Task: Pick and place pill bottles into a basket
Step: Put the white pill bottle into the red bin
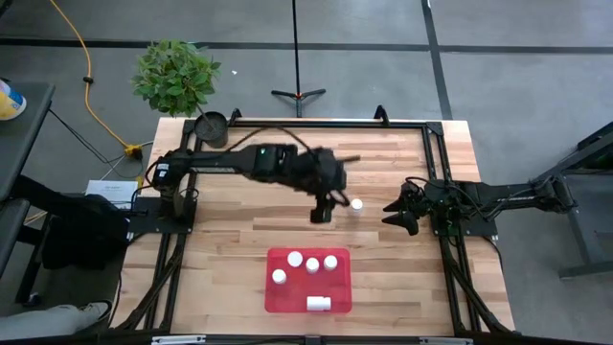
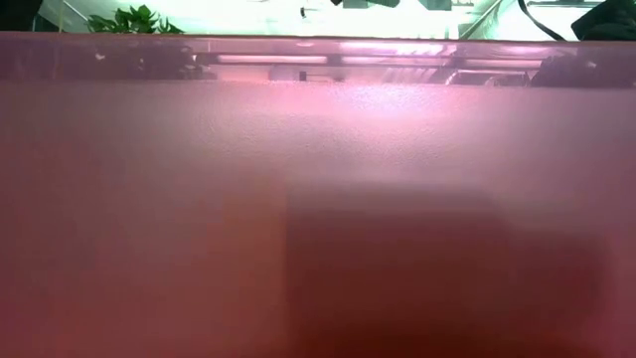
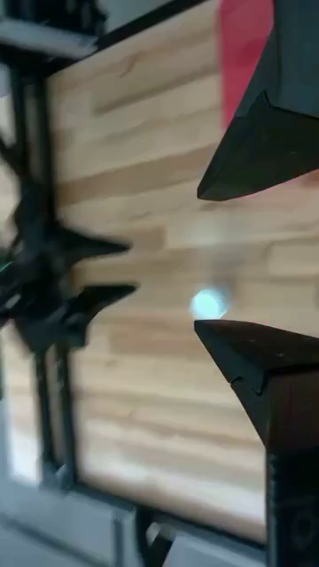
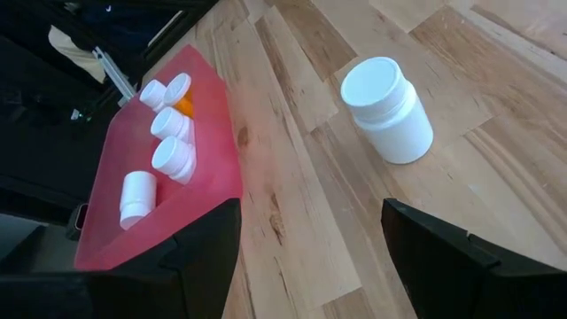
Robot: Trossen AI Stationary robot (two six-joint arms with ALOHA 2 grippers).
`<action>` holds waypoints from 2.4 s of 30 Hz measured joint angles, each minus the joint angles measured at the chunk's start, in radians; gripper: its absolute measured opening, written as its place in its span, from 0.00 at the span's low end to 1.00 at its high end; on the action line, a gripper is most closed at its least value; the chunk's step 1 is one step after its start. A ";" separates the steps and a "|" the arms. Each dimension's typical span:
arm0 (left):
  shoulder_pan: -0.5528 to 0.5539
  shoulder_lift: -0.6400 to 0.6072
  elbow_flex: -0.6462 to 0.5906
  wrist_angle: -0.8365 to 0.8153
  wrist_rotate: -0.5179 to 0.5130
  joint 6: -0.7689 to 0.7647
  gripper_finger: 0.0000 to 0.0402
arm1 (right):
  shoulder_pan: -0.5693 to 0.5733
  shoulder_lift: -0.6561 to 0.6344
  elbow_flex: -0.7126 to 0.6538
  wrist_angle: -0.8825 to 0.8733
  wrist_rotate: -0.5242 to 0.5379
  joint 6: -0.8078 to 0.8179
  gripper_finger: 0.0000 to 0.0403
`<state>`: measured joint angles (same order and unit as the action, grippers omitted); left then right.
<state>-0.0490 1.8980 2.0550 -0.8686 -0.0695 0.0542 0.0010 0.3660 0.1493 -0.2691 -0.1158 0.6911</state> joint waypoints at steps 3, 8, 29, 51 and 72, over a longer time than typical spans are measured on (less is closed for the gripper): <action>0.042 0.000 -0.007 0.064 0.008 0.030 0.66 | 0.000 0.000 0.000 0.000 0.000 -0.008 0.65; 0.101 0.011 -0.009 0.111 0.035 0.047 0.66 | 0.000 0.000 0.000 -0.003 0.000 -0.020 0.65; 0.160 0.220 -0.010 0.228 0.220 0.016 0.28 | 0.000 0.000 -0.001 -0.039 0.003 -0.042 0.65; 0.133 0.294 -0.009 0.148 0.126 0.129 0.63 | 0.000 0.000 -0.001 -0.048 -0.004 -0.045 0.65; 0.119 0.399 -0.006 0.202 0.172 0.073 0.86 | 0.000 0.000 0.000 -0.087 -0.005 -0.045 0.65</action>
<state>0.0704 2.2974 2.0495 -0.6666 0.1028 0.1268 0.0006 0.3660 0.1497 -0.3557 -0.1204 0.6460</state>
